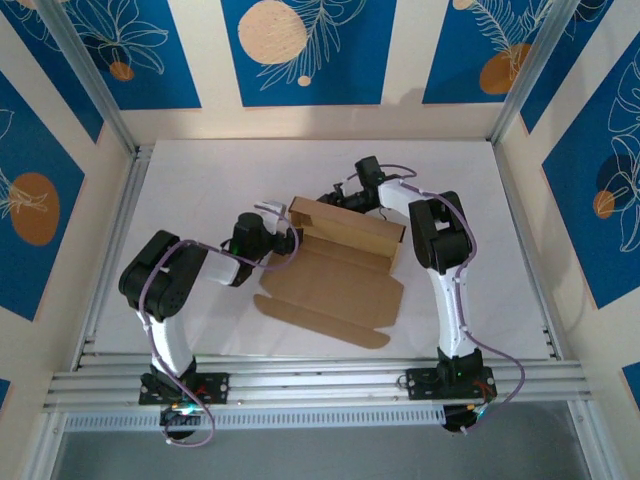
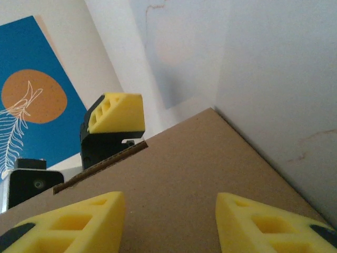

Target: Fold the paper box

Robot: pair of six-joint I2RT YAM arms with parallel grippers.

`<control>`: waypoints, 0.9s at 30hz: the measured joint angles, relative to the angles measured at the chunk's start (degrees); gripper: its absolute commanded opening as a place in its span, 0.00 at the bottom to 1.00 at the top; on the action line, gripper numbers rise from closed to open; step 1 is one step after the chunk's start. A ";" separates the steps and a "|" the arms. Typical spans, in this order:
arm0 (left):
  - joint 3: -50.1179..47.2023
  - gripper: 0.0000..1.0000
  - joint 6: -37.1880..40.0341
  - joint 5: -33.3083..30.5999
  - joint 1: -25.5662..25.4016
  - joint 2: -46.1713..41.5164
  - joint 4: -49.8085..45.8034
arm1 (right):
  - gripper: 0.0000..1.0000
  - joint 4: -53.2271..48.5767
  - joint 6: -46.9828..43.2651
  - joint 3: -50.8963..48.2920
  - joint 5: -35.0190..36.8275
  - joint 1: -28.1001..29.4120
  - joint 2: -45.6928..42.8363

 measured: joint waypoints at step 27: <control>3.21 0.34 -4.11 -16.90 -5.79 -1.38 -4.50 | 0.56 6.40 7.76 -3.80 5.64 1.75 -3.50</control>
